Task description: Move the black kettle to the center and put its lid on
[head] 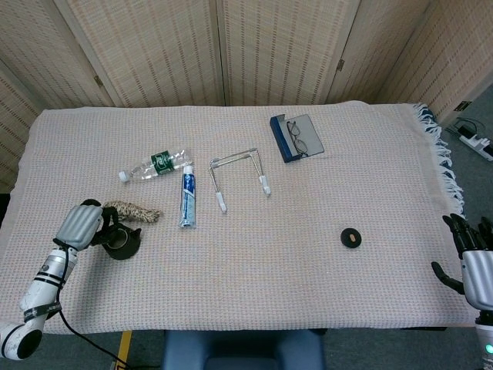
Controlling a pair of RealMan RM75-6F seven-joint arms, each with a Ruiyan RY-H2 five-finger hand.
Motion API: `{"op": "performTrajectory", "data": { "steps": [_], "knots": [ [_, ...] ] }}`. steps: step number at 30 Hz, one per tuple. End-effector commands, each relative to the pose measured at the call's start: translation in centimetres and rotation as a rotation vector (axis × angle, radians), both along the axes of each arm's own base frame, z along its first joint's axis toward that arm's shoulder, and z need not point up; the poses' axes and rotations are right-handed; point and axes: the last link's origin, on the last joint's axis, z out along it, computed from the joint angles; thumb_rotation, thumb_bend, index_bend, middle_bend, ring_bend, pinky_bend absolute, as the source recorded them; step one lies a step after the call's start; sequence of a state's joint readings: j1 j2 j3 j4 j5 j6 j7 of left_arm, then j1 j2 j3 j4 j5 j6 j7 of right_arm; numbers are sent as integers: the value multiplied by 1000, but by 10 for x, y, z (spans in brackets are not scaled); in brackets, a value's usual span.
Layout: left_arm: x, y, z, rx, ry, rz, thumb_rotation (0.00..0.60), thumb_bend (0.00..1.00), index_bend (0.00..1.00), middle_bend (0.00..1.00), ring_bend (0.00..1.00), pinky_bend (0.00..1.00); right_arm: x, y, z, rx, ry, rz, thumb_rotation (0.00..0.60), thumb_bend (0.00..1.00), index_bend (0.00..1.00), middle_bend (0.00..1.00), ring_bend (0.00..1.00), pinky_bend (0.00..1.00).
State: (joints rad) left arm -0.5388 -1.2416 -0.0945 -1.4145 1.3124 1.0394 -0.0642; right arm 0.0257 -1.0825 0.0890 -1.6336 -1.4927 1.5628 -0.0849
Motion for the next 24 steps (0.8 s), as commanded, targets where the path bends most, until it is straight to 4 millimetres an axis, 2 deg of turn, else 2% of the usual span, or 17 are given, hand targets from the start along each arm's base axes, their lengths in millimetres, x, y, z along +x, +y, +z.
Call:
{"op": "performTrajectory", "data": {
  "steps": [1, 8, 13, 19, 24],
  "knots": [
    [1, 0, 2, 8, 8, -10, 600, 671, 760, 763, 747, 276, 0, 0, 0, -2, 0, -1, 600, 276, 112, 156, 245, 15],
    [7, -2, 9, 27, 17, -41, 600, 671, 763, 774, 759, 279, -1, 1, 0, -1, -2, -7, 600, 276, 113, 156, 245, 15],
    [18, -2, 13, 32, 15, -84, 600, 673, 763, 774, 758, 273, -2, 2, 0, -2, -3, -8, 600, 277, 113, 156, 245, 15],
    [46, -5, 7, -6, 1, -176, 600, 675, 763, 774, 758, 264, -1, 1, 2, -6, -1, -7, 600, 276, 113, 156, 244, 15],
    [79, -4, -6, -46, -27, -258, 600, 674, 763, 774, 756, 253, 5, -2, 9, -18, 16, 15, 600, 276, 113, 156, 244, 15]
  ]
}}
